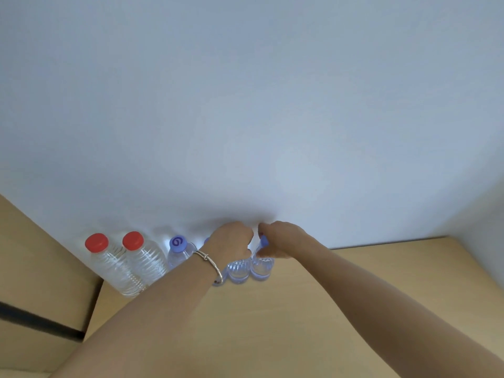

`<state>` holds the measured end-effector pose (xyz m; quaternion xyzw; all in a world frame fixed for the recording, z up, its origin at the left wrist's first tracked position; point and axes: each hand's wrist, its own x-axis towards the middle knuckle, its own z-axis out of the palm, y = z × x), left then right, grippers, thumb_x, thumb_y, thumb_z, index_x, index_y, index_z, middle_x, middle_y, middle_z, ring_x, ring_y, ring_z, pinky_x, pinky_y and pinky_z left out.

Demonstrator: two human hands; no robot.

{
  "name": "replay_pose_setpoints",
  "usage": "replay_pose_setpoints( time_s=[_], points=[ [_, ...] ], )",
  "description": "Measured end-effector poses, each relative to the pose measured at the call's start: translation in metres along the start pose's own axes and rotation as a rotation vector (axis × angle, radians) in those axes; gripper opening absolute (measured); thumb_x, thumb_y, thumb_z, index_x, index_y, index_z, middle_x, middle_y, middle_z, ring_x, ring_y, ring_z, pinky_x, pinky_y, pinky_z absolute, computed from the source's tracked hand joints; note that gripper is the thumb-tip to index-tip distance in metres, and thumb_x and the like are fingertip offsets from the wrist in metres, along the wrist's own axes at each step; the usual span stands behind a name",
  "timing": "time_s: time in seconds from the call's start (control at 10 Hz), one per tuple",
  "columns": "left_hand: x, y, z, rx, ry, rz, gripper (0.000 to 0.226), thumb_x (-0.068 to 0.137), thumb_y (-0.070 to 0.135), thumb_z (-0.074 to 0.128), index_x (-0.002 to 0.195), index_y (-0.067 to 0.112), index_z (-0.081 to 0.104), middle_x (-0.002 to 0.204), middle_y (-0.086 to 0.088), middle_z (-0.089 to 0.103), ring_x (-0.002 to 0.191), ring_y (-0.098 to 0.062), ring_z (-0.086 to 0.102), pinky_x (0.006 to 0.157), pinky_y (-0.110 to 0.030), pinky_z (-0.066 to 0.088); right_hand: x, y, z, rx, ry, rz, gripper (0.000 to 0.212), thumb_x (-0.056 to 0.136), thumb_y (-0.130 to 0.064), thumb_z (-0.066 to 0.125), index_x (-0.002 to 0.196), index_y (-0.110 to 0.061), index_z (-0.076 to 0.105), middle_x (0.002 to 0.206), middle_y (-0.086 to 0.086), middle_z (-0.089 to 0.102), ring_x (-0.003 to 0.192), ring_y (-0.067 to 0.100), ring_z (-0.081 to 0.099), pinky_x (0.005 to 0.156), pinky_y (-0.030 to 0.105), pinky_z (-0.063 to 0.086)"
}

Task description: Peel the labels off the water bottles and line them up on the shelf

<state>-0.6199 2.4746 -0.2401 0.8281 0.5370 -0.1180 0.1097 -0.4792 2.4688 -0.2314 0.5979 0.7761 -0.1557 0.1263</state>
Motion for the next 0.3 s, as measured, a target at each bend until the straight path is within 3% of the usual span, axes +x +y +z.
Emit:
replay_pose_setpoints(
  time_s=[0.1, 0.3],
  points=[
    [-0.002, 0.001, -0.001, 0.013, -0.008, 0.007, 0.030, 0.090, 0.021, 0.057, 0.118, 0.011, 0.060, 0.118, -0.009, 0.057, 0.107, -0.028, 0.059, 0.083, -0.031, 0.046, -0.011, 0.005, 0.000, -0.020, -0.057, 0.016, 0.060, 0.083, -0.049, 0.065, 0.129, -0.016, 0.044, 0.120, 0.004, 0.058, 0.104, 0.026, 0.059, 0.075, 0.032, 0.042],
    [-0.016, 0.007, -0.016, 0.017, -0.008, -0.011, 0.046, 0.089, 0.032, 0.059, 0.131, 0.013, 0.052, 0.127, -0.008, 0.052, 0.117, -0.026, 0.054, 0.094, -0.034, 0.047, -0.032, 0.011, -0.016, -0.054, 0.019, -0.005, 0.057, 0.089, -0.050, 0.057, 0.134, -0.016, 0.045, 0.126, 0.005, 0.057, 0.110, 0.026, 0.058, 0.082, 0.034, 0.044]
  ],
)
